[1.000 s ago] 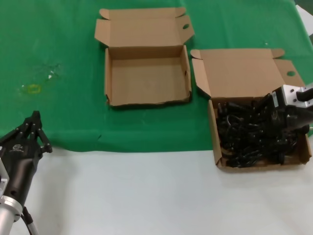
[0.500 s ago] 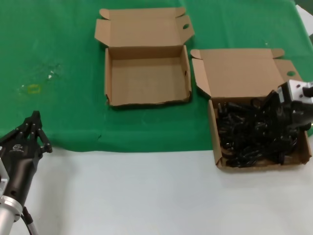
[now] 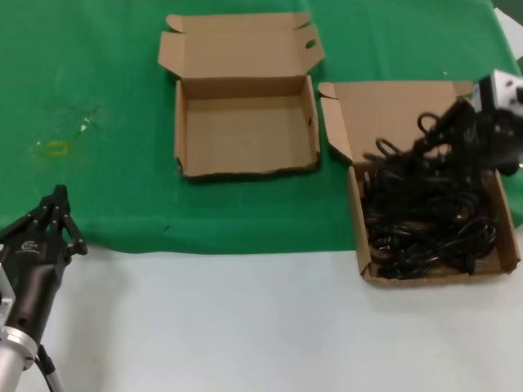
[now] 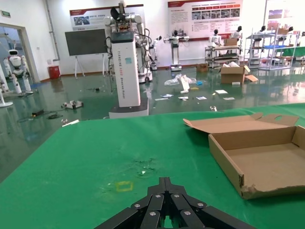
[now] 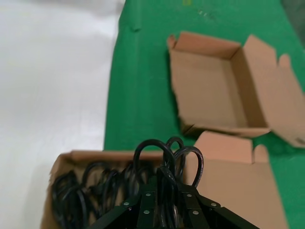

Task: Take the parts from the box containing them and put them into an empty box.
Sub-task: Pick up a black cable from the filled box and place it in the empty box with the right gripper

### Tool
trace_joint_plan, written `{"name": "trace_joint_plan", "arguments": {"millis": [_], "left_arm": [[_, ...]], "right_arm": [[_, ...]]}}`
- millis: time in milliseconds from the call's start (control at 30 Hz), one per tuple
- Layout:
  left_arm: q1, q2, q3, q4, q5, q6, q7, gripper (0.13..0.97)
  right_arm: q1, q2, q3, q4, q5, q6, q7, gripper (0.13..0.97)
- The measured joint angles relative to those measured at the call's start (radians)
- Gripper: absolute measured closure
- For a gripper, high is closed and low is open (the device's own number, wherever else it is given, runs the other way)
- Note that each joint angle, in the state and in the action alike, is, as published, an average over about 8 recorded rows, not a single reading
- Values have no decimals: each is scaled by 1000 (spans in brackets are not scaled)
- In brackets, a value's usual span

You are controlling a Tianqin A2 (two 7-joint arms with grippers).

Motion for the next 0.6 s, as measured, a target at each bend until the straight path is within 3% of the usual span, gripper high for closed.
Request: {"name": "trace_joint_plan", "arguments": {"millis": [267, 600], "left_arm": [[0, 0, 0, 0, 0, 0, 0, 953], [0, 0, 0, 0, 0, 0, 0, 953]], "right_arm": [[86, -82, -13, -68, -9, 6, -7, 887], [190, -262, -46, -315, -22, 70, -125, 887]]}}
